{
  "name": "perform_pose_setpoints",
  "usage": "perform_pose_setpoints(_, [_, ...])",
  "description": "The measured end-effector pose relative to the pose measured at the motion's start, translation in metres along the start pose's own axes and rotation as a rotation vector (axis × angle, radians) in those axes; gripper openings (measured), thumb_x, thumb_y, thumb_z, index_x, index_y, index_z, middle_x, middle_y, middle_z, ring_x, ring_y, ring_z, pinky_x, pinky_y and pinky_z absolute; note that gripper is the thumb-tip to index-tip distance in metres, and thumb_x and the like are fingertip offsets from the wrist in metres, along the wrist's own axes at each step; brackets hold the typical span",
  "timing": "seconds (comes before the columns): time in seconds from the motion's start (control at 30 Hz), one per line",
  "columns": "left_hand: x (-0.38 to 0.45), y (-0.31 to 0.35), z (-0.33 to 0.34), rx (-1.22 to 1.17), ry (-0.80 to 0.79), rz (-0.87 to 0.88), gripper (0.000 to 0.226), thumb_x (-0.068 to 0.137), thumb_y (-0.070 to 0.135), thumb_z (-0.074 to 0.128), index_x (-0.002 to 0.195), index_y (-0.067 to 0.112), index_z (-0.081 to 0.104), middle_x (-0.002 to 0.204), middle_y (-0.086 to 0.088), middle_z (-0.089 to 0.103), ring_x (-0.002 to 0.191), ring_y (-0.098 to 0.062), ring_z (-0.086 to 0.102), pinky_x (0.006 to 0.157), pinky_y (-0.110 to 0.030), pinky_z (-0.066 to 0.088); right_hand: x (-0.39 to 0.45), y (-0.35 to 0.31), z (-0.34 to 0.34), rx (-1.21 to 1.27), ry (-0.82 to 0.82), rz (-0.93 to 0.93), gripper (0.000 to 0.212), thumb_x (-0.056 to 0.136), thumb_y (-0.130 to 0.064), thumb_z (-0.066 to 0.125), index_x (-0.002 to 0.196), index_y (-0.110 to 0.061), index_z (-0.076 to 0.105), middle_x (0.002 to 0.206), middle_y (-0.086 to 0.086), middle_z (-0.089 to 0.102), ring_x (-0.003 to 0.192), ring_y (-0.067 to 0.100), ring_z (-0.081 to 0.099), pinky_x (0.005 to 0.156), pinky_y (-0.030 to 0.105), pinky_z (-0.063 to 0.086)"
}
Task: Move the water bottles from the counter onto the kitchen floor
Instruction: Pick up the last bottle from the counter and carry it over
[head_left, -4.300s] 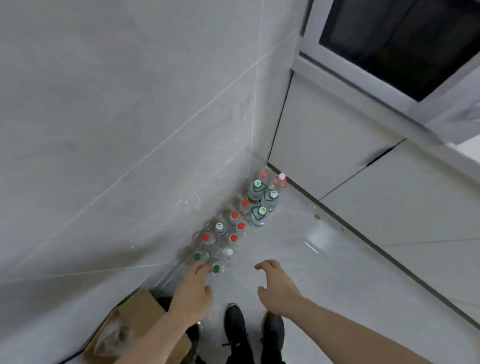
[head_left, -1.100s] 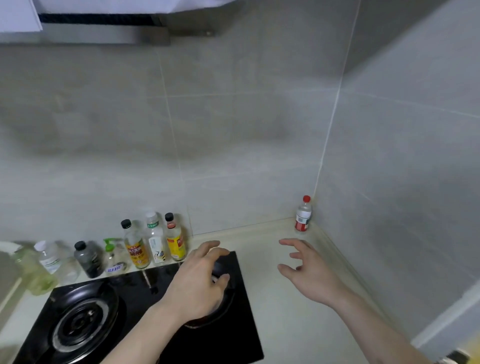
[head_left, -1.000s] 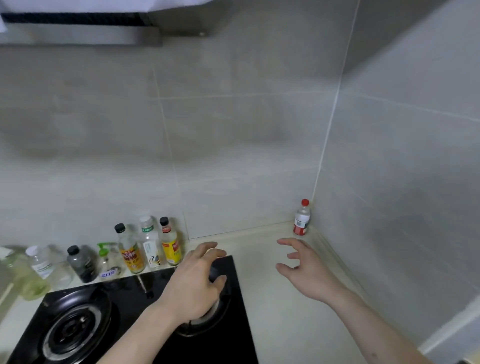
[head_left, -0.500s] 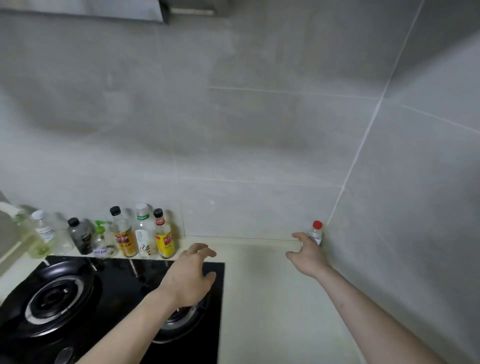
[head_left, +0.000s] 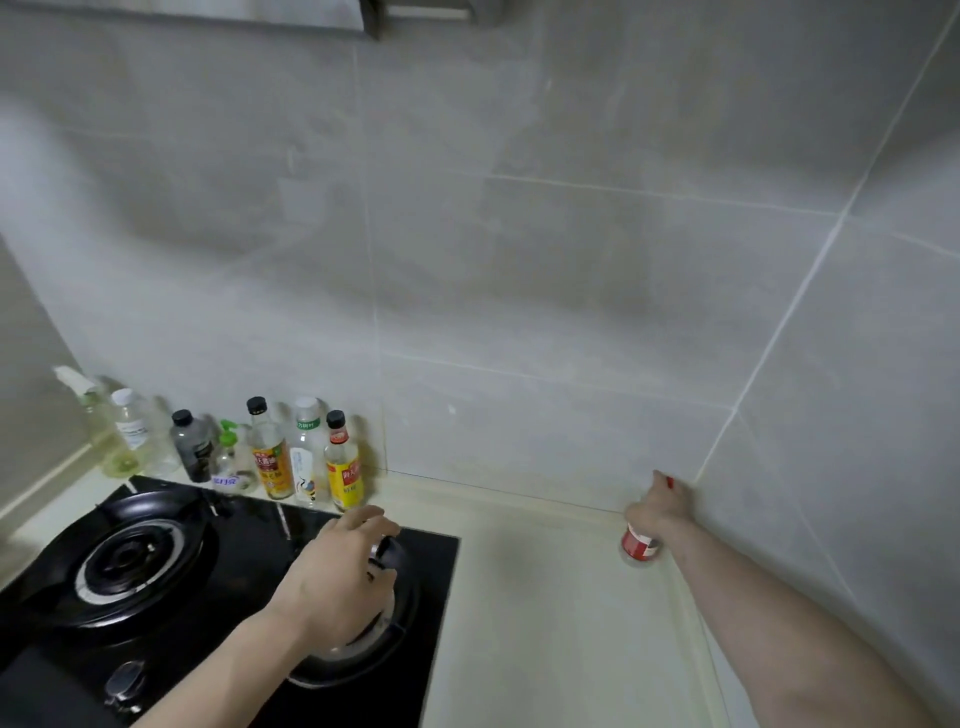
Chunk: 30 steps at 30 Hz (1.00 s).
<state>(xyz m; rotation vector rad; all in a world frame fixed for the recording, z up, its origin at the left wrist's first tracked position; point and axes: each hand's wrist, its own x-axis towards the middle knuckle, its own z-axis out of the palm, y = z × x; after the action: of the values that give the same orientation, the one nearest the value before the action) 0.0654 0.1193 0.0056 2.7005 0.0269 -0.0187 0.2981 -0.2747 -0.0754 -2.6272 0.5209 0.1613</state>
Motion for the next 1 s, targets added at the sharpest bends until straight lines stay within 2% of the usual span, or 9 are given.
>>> perform_pose_setpoints(0.1, [-0.006, -0.009, -0.007, 0.006, 0.035, -0.025, 0.049, 0.084, 0.032, 0.061, 0.132, 0.038, 0.055, 0.146, 0.016, 0.042, 0.128, -0.015, 0.047, 0.105, -0.031, 0.045, 0.01, -0.004, 0.0, -0.128, 0.03, 0.016, 0.062, 0.06, -0.029, 0.057, 0.12, -0.016, 0.058, 0.124, 0.014, 0.059, 0.119, 0.032, 0.059, 0.097, 0.034, 0.053])
perform_pose_setpoints(0.17, [-0.011, -0.012, -0.011, 0.022, 0.063, -0.036, 0.048, 0.086, 0.034, 0.062, 0.133, 0.037, 0.054, 0.144, 0.018, 0.043, 0.127, -0.015, 0.047, 0.105, -0.03, 0.044, 0.012, -0.006, -0.004, -0.191, 0.024, 0.009, 0.05, 0.064, -0.03, 0.059, 0.112, -0.017, 0.066, 0.119, 0.012, 0.065, 0.114, 0.029, 0.063, 0.092, 0.029, 0.054])
perform_pose_setpoints(0.3, [-0.022, -0.015, -0.015, 0.015, 0.088, -0.051, 0.049, 0.089, 0.034, 0.062, 0.137, 0.036, 0.052, 0.146, 0.018, 0.04, 0.13, -0.012, 0.044, 0.106, -0.024, 0.04, 0.031, 0.0, -0.007, -0.302, 0.006, -0.013, 0.045, 0.078, -0.037, 0.055, 0.115, -0.019, 0.073, 0.124, 0.002, 0.071, 0.117, 0.022, 0.064, 0.091, 0.024, 0.048])
perform_pose_setpoints(0.37, [-0.027, -0.017, -0.015, 0.015, 0.084, -0.06, 0.05, 0.091, 0.035, 0.062, 0.139, 0.036, 0.051, 0.148, 0.018, 0.037, 0.132, -0.012, 0.042, 0.107, -0.023, 0.039, 0.027, 0.001, -0.003, -0.365, -0.06, -0.044, 0.044, 0.081, -0.032, 0.055, 0.116, -0.014, 0.074, 0.122, 0.003, 0.072, 0.113, 0.022, 0.069, 0.085, 0.023, 0.05])
perform_pose_setpoints(0.5, [-0.037, -0.024, -0.015, 0.014, 0.072, -0.065, 0.049, 0.09, 0.038, 0.061, 0.138, 0.037, 0.051, 0.151, 0.016, 0.036, 0.132, -0.013, 0.043, 0.108, -0.025, 0.04, -0.036, -0.021, -0.002, -0.406, -0.123, -0.145, 0.028, 0.086, -0.027, 0.063, 0.109, -0.017, 0.077, 0.118, 0.003, 0.075, 0.11, 0.02, 0.07, 0.076, 0.02, 0.052])
perform_pose_setpoints(0.63, [-0.056, -0.038, -0.021, 0.022, 0.054, -0.075, 0.05, 0.088, 0.041, 0.061, 0.137, 0.039, 0.051, 0.151, 0.016, 0.035, 0.132, -0.013, 0.044, 0.109, -0.029, 0.041, -0.081, -0.047, 0.0, -0.331, -0.302, -0.208, 0.017, 0.078, -0.022, 0.069, 0.092, -0.018, 0.079, 0.097, -0.001, 0.078, 0.093, 0.016, 0.074, 0.051, 0.016, 0.043])
perform_pose_setpoints(0.7, [-0.069, -0.049, -0.03, 0.017, 0.066, -0.074, 0.049, 0.088, 0.043, 0.06, 0.137, 0.039, 0.051, 0.149, 0.018, 0.037, 0.131, -0.011, 0.044, 0.108, -0.027, 0.041, -0.101, -0.061, 0.003, -0.249, -0.396, -0.253, 0.012, 0.071, -0.02, 0.073, 0.08, -0.018, 0.079, 0.077, -0.003, 0.077, 0.069, 0.013, 0.074, 0.051, 0.015, 0.048])
perform_pose_setpoints(0.77, [-0.088, -0.062, -0.04, 0.021, 0.1, -0.077, 0.049, 0.088, 0.044, 0.059, 0.136, 0.04, 0.051, 0.146, 0.021, 0.037, 0.13, -0.008, 0.044, 0.107, -0.023, 0.039, -0.126, -0.078, 0.01, -0.173, -0.462, -0.316, 0.014, 0.064, -0.021, 0.074, 0.076, -0.016, 0.079, 0.069, 0.0, 0.075, 0.056, 0.013, 0.067, 0.053, 0.02, 0.051])
perform_pose_setpoints(1.0, [-0.197, -0.122, -0.078, -0.018, 0.211, -0.182, 0.044, 0.09, 0.044, 0.061, 0.133, 0.041, 0.052, 0.143, 0.027, 0.035, 0.126, -0.002, 0.043, 0.102, -0.018, 0.04, -0.289, -0.172, 0.036, -0.108, -0.624, -0.695, 0.01, 0.059, -0.025, 0.072, 0.068, -0.024, 0.075, 0.064, -0.008, 0.069, 0.055, 0.006, 0.058, 0.054, 0.023, 0.051])
